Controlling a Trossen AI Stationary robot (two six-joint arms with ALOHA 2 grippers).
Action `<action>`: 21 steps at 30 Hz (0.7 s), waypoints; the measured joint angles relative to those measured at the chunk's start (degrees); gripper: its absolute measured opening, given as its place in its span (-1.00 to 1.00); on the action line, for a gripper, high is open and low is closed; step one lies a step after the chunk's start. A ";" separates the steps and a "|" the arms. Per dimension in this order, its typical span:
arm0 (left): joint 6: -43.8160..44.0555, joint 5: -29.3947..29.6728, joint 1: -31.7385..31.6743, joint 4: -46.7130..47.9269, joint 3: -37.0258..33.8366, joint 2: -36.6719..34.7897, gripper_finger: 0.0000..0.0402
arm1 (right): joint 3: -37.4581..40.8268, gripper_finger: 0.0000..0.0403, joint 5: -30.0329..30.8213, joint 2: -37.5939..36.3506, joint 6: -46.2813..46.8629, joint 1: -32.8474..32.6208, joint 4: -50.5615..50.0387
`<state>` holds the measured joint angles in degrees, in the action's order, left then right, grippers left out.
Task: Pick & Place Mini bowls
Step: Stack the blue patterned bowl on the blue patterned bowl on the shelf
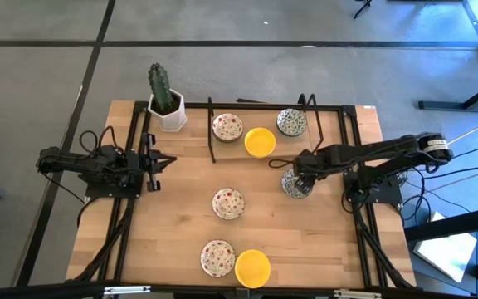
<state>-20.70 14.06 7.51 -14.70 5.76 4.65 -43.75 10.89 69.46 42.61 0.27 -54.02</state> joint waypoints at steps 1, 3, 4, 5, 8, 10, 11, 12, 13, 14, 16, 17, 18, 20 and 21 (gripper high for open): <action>0.00 0.01 0.00 0.00 0.00 0.00 -0.96 | 0.00 0.13 0.00 0.34 0.00 0.00 0.02; 0.02 0.02 -0.02 0.00 0.00 0.00 -0.97 | 0.00 0.13 0.00 1.33 0.07 0.00 -0.01; 0.02 0.00 -0.01 0.00 0.00 0.02 -0.97 | 0.00 0.13 0.00 2.02 0.44 0.00 -0.05; 0.02 0.00 -0.02 0.00 0.00 0.00 -0.97 | 0.00 0.13 0.00 2.72 0.87 0.00 -0.04; 0.01 0.00 -0.02 0.06 0.00 0.02 -0.98 | 0.00 0.13 0.05 5.34 1.90 0.00 0.15; 0.01 0.01 -0.01 0.33 0.00 0.01 -0.98 | 0.00 0.13 0.03 6.99 1.49 0.00 0.61; 0.02 0.02 -0.02 0.46 0.00 0.02 -0.97 | 0.00 0.13 0.03 7.59 1.05 0.00 0.93; 0.01 0.01 -0.01 0.50 0.00 0.02 -0.97 | 0.00 0.13 0.04 8.09 0.50 0.00 1.30; 0.00 0.01 -0.02 0.50 0.00 0.02 -0.96 | 0.01 0.13 0.03 8.52 0.23 0.00 1.77; 0.00 0.00 -0.02 0.50 0.00 0.02 -0.96 | 0.01 0.13 0.03 8.88 -0.15 0.00 2.11; 0.01 0.01 -0.02 0.50 0.00 0.02 -0.96 | 0.02 0.13 0.03 9.26 -1.15 0.00 2.35; 0.00 0.02 -0.01 0.50 0.00 0.02 -0.96 | 0.02 0.13 0.03 9.33 -1.43 0.00 2.38; 0.00 0.01 -0.02 0.50 0.00 0.02 -0.97 | 0.02 0.12 0.03 9.35 -1.73 0.00 2.34; 0.00 0.02 0.00 0.50 0.00 0.02 -0.98 | 0.00 0.08 0.04 9.35 -2.48 0.00 2.54; 0.00 0.02 0.00 0.50 0.00 0.02 -0.98 | 0.02 0.05 0.03 9.35 -2.58 0.00 2.57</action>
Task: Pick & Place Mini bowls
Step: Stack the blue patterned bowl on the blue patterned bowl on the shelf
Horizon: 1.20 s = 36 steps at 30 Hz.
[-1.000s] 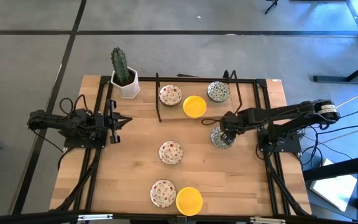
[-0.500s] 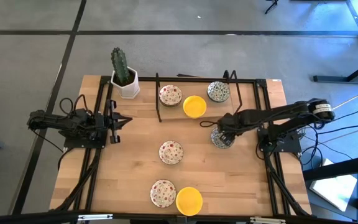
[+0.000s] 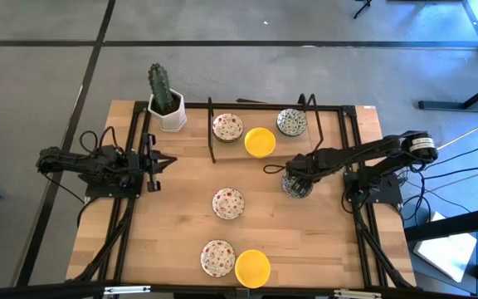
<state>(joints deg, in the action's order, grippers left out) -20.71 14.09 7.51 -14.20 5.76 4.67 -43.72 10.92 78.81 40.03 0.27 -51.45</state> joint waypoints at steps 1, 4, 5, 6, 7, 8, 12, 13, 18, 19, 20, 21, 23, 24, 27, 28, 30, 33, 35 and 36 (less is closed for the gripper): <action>0.00 0.00 -0.02 0.00 0.00 0.00 -0.98 | 0.00 0.00 0.01 0.00 0.00 0.00 -0.03; 0.00 0.00 -0.02 0.00 0.00 0.00 -0.98 | -0.01 -0.19 0.00 0.00 -0.26 0.00 -0.01; 0.00 0.00 -0.02 0.00 0.00 0.00 -0.97 | 0.00 -0.27 0.02 0.00 -0.50 0.00 -0.01; 0.00 0.00 -0.02 0.00 0.00 0.00 -0.97 | 0.00 -0.36 0.00 0.00 -0.86 0.00 -0.01; 0.00 0.00 -0.02 0.02 0.00 0.00 -0.96 | 0.00 -0.46 0.00 0.00 -1.37 0.00 0.00; 0.00 0.00 -0.01 0.05 0.00 0.00 -0.96 | 0.00 -0.55 0.12 0.00 -1.51 0.00 0.09; -0.01 0.00 -0.02 0.34 0.00 0.00 -0.97 | -0.45 -0.88 -1.26 -0.26 -3.27 0.00 1.08; 0.00 0.00 -0.01 0.33 0.00 0.00 -0.97 | -0.37 -0.92 -1.63 -0.27 -4.00 0.00 1.51; -0.02 0.03 -0.01 0.35 0.00 0.00 -0.98 | -0.82 -0.87 -0.22 -0.39 -5.55 -0.01 -0.03; -0.02 0.09 -0.01 0.35 0.00 0.00 -0.97 | -1.12 -0.86 -0.32 -0.53 -6.02 -0.01 -0.13; -0.03 0.20 0.00 0.35 0.00 0.00 -0.97 | -1.54 -0.86 -0.29 -0.96 -6.52 -0.17 -0.24; -0.02 0.24 0.00 0.37 0.00 0.00 -0.97 | -1.89 -0.87 -0.15 -1.26 -6.99 -0.45 0.01; -0.02 0.40 -0.01 0.49 0.00 0.00 -0.96 | -2.81 -0.93 -0.01 -2.44 -7.81 -1.10 0.82; -0.02 0.42 0.00 0.50 0.00 0.00 -0.96 | -3.41 -0.94 0.43 -3.06 -8.21 -1.49 0.82; -0.02 0.42 0.00 0.59 0.00 0.00 -0.97 | -5.08 -0.94 0.00 -5.21 -9.14 -2.90 0.52; -0.02 0.42 0.00 0.73 0.00 0.00 -0.97 | -5.71 -0.94 0.00 -6.46 -9.21 -3.59 0.72; -0.02 0.42 0.00 0.76 0.00 0.00 -0.98 | -7.17 -0.94 -0.20 -8.52 -9.22 -4.93 2.63; -0.02 0.44 -0.01 0.77 0.00 0.00 -0.98 | -8.92 -0.94 -0.39 -11.78 -9.70 -7.50 2.45; -0.02 0.43 0.00 0.78 0.00 0.00 -0.97 | -10.63 -0.94 -0.44 -14.44 -11.24 -9.56 3.93; -0.02 0.42 -0.02 0.78 0.01 0.00 -0.97 | -11.45 -0.94 -0.39 -15.78 -11.88 -10.57 4.41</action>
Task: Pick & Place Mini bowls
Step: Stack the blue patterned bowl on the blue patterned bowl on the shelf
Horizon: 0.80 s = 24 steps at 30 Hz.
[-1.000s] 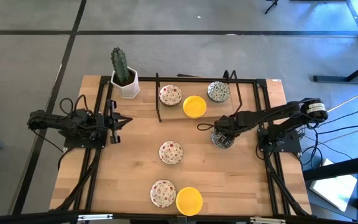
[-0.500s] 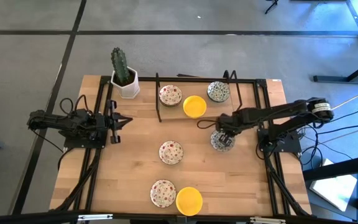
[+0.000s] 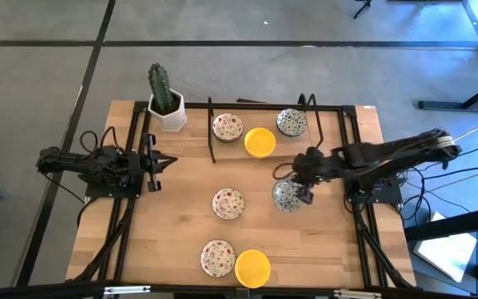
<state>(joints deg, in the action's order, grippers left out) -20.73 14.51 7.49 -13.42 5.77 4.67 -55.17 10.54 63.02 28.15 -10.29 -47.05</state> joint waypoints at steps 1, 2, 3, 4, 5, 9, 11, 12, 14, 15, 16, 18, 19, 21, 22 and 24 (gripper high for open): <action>0.00 0.01 0.02 -0.01 -0.01 0.00 -0.96 | -0.66 -0.94 0.43 -1.40 -0.66 -1.07 -0.14; 0.00 0.01 0.02 -0.01 -0.01 0.00 -0.96 | -1.18 -0.94 1.37 -2.87 -1.14 -2.15 -0.37; 0.00 0.01 0.00 -0.01 -0.01 0.00 -0.96 | -1.63 -0.94 2.37 -4.43 -1.77 -3.31 -0.10; 0.00 0.01 0.01 -0.01 -0.01 0.00 -0.96 | -2.02 -0.94 3.44 -6.22 -2.34 -4.48 0.62; 0.00 0.01 0.02 -0.01 -0.01 0.00 -0.96 | -2.45 -0.94 4.80 -7.99 -2.95 -5.50 1.13; 0.00 0.01 0.00 -0.01 -0.01 0.00 -0.98 | -2.67 -0.94 8.80 -15.29 -2.17 -8.83 -0.97; 0.00 0.00 0.01 -0.01 -0.01 0.00 -0.98 | -2.67 -0.94 9.85 -18.12 0.43 -9.66 -3.30; 0.00 0.01 0.02 -0.01 -0.01 0.00 -0.98 | -2.67 -0.94 10.86 -19.36 2.25 -10.05 -4.82; 0.00 0.01 0.01 -0.01 0.00 0.00 -0.97 | -2.36 -0.94 12.21 -21.45 4.80 -10.90 -7.78; 0.00 0.01 0.00 -0.01 -0.01 0.00 -0.97 | -1.78 -0.94 12.62 -22.23 5.79 -11.30 -8.49; 0.00 0.01 0.02 -0.01 0.00 0.00 -0.97 | -0.99 -0.94 12.68 -23.04 6.36 -11.60 -8.87; 0.00 0.01 0.00 -0.01 -0.01 0.00 -0.98 | 0.89 -0.92 12.53 -24.67 7.09 -11.93 -8.92; -0.01 0.01 0.00 -0.01 -0.01 0.00 -0.98 | 1.91 -0.91 12.53 -25.43 7.39 -12.04 -8.65; 0.00 0.01 0.02 -0.01 -0.01 0.00 -0.99 | 3.91 -0.92 12.45 -26.81 8.01 -12.12 -8.63; 0.00 0.01 0.00 -0.01 -0.01 0.00 -0.99 | 4.80 -0.92 12.44 -27.33 8.54 -12.10 -8.68; 0.00 0.01 0.00 -0.01 0.01 0.00 -0.99 | 6.45 -0.93 12.20 -28.31 9.65 -12.10 -8.59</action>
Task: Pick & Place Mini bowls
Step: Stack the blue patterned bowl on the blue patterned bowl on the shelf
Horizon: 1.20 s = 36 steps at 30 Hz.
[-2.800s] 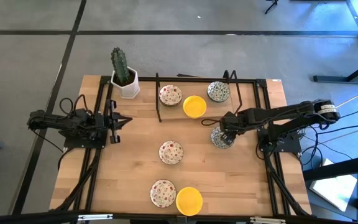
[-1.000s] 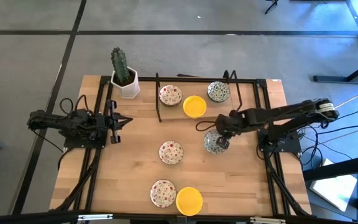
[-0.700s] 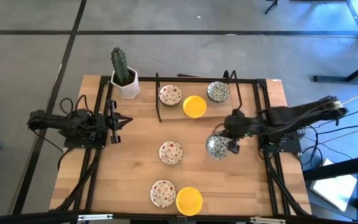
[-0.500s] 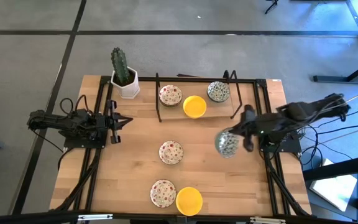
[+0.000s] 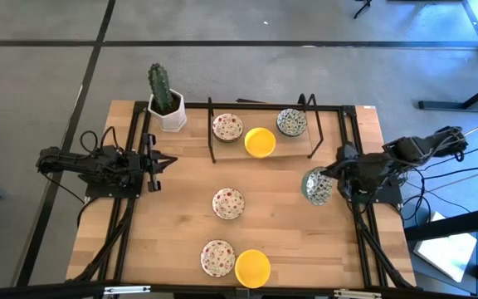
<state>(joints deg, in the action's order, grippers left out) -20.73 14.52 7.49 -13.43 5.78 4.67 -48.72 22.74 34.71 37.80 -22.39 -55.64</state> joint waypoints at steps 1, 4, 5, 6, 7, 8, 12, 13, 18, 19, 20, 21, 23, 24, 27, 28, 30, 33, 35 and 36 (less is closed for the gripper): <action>0.00 0.00 0.02 0.00 -0.02 0.00 -0.99 | 0.75 -0.93 -0.31 -0.37 0.45 0.00 -0.02; 0.00 0.00 0.01 -0.02 -0.02 0.00 -0.97 | 2.36 -0.92 -1.92 -0.98 1.47 0.00 0.00; -0.01 0.00 0.01 -0.02 -0.02 0.00 -0.97 | 2.75 -0.92 -2.29 -1.05 1.58 0.00 0.03; -0.01 0.00 0.01 -0.02 -0.01 0.00 -0.96 | 3.25 -0.92 -2.64 -1.12 1.75 0.00 0.19; 0.00 0.00 0.02 -0.02 -0.02 0.00 -0.96 | 3.61 -0.92 -2.96 -1.13 1.90 0.00 0.20; -0.01 0.00 0.01 -0.02 -0.02 0.00 -0.96 | 4.05 -0.92 -3.01 -1.13 2.03 0.00 0.40; -0.02 0.00 0.00 -0.02 -0.02 0.00 -0.97 | 5.75 -0.92 -3.47 -1.10 2.30 0.02 1.26; -0.02 0.00 0.00 -0.02 -0.02 0.00 -0.98 | 6.29 -0.92 -3.67 -1.11 2.32 0.02 1.80; -0.02 0.00 0.00 -0.02 0.00 0.00 -0.97 | 9.80 -0.92 -5.10 -1.09 2.30 0.02 4.68; 0.00 0.00 0.00 -0.02 0.00 0.00 -0.97 | 10.61 -0.92 -5.49 -1.05 2.30 0.02 5.77; -0.02 0.00 0.00 -0.02 -0.02 0.00 -0.97 | 11.36 -0.92 -5.95 -1.04 2.28 0.04 6.89; -0.02 0.00 0.00 -0.02 -0.02 0.00 -0.96 | 12.07 -0.92 -6.43 -1.07 2.23 0.02 7.97; -0.02 0.00 0.01 -0.02 0.00 0.00 -0.96 | 13.50 -0.91 -7.27 -1.10 2.15 0.02 10.48; -0.02 0.00 0.01 -0.02 -0.02 0.00 -0.96 | 14.07 -0.91 -7.64 -1.10 2.03 0.02 11.32; -0.02 0.00 0.01 -0.03 -0.02 0.00 -0.96 | 15.15 -0.92 -7.79 -0.97 0.38 0.02 15.25; -0.02 0.00 0.01 -0.03 -0.02 0.00 -0.96 | 15.29 -0.92 -7.77 -0.85 -0.22 0.02 17.24; -0.02 0.00 0.01 -0.04 -0.02 0.00 -0.96 | 15.05 -0.92 -7.73 0.04 -2.07 0.02 20.87; -0.02 0.00 0.00 -0.05 -0.02 0.00 -0.96 | 12.63 -0.92 -7.40 2.40 -5.37 0.38 23.64; -0.02 0.00 0.02 -0.07 -0.02 0.00 -0.96 | 9.38 -0.92 -6.57 4.72 -7.88 1.26 23.82; -0.02 0.00 0.01 -0.09 0.00 0.00 -0.96 | 7.67 -0.92 -5.72 6.03 -9.31 1.86 23.53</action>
<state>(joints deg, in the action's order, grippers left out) -20.75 14.52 7.50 -13.52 5.78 4.67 -41.06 17.02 40.74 28.49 -20.54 -32.10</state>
